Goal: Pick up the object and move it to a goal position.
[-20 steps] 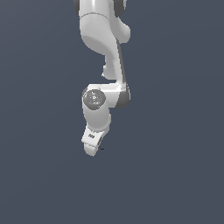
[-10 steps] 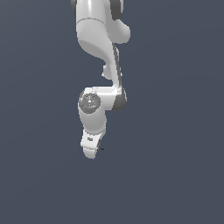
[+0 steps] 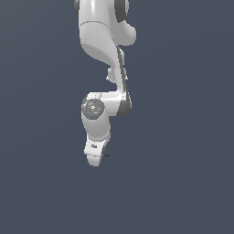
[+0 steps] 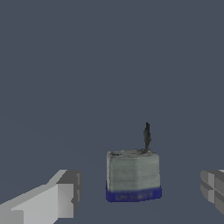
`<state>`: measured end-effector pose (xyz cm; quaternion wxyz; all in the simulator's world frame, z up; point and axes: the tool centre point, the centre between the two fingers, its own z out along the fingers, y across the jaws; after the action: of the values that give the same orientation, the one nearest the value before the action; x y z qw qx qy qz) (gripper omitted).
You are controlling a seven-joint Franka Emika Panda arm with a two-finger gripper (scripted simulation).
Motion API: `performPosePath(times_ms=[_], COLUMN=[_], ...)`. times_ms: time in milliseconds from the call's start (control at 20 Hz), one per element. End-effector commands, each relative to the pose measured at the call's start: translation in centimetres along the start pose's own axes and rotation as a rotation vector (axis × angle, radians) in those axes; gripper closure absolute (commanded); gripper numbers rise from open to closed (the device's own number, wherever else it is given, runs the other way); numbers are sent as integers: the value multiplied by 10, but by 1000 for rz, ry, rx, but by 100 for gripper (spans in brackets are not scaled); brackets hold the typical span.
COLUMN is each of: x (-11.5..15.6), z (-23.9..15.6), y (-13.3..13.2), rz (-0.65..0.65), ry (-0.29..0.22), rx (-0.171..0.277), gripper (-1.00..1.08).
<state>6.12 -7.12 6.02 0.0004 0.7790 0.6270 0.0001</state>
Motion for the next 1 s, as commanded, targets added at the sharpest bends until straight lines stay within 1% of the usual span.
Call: performPosePath(times_ms=[0,350,650,700,950], x=[0,0,0,0,0], z=[6,40,48,48,48], y=[0,-2,0,0,0], rz=[-1,-4,-4,-4,-4], ry=[0,0,0,0,0], rx=[1,1,1,1,1], gripper=[-92,-92,-92,108,108])
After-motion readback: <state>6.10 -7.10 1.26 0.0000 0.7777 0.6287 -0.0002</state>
